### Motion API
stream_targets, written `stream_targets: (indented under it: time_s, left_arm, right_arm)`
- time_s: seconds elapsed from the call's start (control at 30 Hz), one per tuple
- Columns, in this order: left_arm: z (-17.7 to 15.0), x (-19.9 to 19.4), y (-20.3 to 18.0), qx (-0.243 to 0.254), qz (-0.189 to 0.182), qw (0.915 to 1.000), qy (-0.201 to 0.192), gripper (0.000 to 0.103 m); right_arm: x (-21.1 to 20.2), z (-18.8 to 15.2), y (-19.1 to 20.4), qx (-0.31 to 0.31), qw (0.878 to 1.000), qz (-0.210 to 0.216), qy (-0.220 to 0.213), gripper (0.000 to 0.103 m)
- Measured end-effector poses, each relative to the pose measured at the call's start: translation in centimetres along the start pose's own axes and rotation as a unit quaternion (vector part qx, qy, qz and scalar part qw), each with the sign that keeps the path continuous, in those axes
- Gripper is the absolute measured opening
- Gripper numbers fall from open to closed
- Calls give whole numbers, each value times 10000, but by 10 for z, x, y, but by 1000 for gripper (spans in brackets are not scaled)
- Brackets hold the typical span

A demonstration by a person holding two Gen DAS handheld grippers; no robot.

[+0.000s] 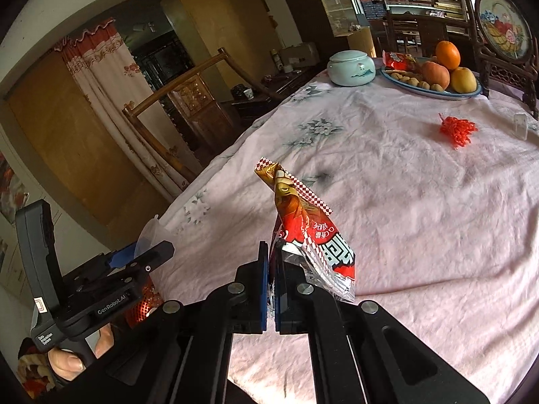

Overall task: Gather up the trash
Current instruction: 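Carry the lid and snack bag over to the red basket with both grippers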

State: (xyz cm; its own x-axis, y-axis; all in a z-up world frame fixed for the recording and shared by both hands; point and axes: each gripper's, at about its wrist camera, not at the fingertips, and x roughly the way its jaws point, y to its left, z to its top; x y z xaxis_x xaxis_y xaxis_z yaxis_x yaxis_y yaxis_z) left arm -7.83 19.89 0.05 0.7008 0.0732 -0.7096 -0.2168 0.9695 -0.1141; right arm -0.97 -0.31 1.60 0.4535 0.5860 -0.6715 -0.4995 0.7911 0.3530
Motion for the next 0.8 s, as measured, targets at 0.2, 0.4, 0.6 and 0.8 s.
stream_targets:
  time_s: [0.2, 0.4, 0.6, 0.8]
  left_arm:
    - [-11, -10, 10, -102, 94, 9999, -59, 56]
    - [-20, -15, 20, -208, 162, 9996, -46, 56]
    - [-24, -20, 35, -329, 241, 9991, -78, 56]
    - [-28, -30, 62, -592, 379, 9974, -163, 56]
  right_arm:
    - [8, -14, 22, -175, 9997, 142, 87, 3]
    - [14, -20, 37, -242, 9991, 300, 160, 3]
    - [22, -21, 53, -342, 9982, 439, 244, 3]
    - [35, -20, 87, -638, 9954, 624, 352, 3]
